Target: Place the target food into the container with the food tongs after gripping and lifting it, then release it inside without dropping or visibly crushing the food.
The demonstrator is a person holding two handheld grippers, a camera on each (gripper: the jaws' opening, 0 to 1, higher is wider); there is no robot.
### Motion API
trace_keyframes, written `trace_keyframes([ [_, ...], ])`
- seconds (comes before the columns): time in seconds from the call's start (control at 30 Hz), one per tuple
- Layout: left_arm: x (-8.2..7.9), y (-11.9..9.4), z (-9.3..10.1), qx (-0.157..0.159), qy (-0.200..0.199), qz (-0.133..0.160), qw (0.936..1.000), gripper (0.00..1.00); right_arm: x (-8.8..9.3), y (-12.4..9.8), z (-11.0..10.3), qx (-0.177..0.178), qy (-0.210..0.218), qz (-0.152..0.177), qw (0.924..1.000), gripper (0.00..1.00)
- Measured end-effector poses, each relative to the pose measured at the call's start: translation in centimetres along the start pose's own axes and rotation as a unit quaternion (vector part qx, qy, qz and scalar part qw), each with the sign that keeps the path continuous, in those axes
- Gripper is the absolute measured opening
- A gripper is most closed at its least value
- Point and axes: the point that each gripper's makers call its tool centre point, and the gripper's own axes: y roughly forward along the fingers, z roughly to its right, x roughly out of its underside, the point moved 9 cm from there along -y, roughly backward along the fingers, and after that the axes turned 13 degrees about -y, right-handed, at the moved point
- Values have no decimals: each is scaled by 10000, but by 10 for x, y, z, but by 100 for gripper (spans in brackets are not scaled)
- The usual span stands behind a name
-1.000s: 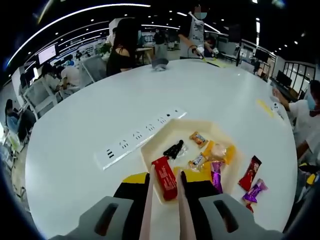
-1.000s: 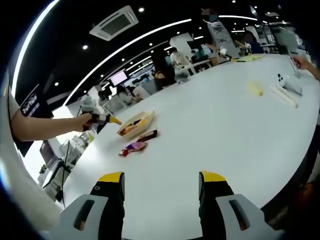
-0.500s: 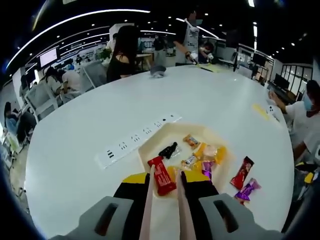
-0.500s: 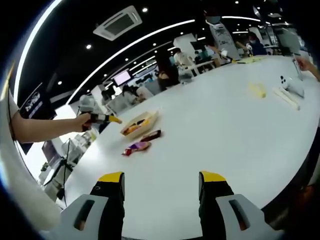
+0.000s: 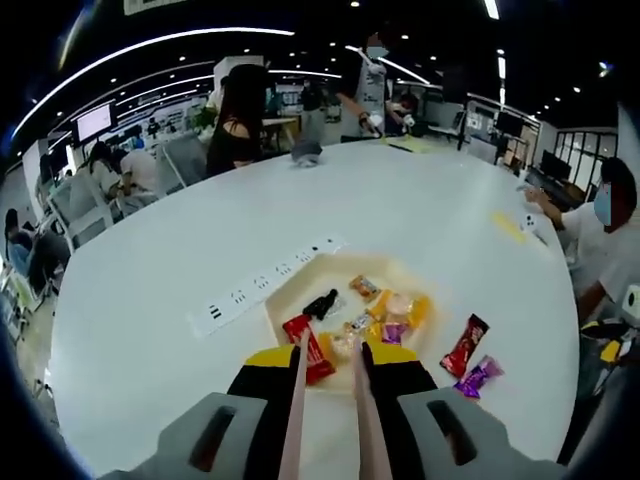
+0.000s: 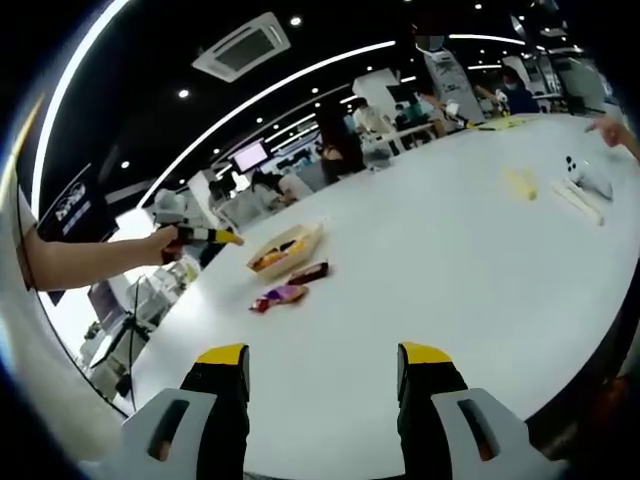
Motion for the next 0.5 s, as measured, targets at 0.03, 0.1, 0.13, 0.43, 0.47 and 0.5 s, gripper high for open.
trace_keyframes([
  [0.03,0,-1,1,2,2,12,10000,23,0,0,0,-10,-3,-1,10000,60],
  [0.1,0,-4,3,18,-11,39,10000,23,-1,0,0,-35,-26,3,10000,60],
  [0.13,0,-5,3,21,-12,47,10000,23,-1,0,0,-41,-27,5,10000,60],
  [0.43,3,-17,9,82,-28,136,9999,23,-3,2,0,-115,-47,40,9999,60],
  [0.47,3,-19,9,94,-32,146,9998,23,-4,2,-1,-126,-55,42,9999,60],
  [0.5,4,-21,10,106,-39,155,9998,23,-4,3,-1,-135,-60,48,9999,60],
])
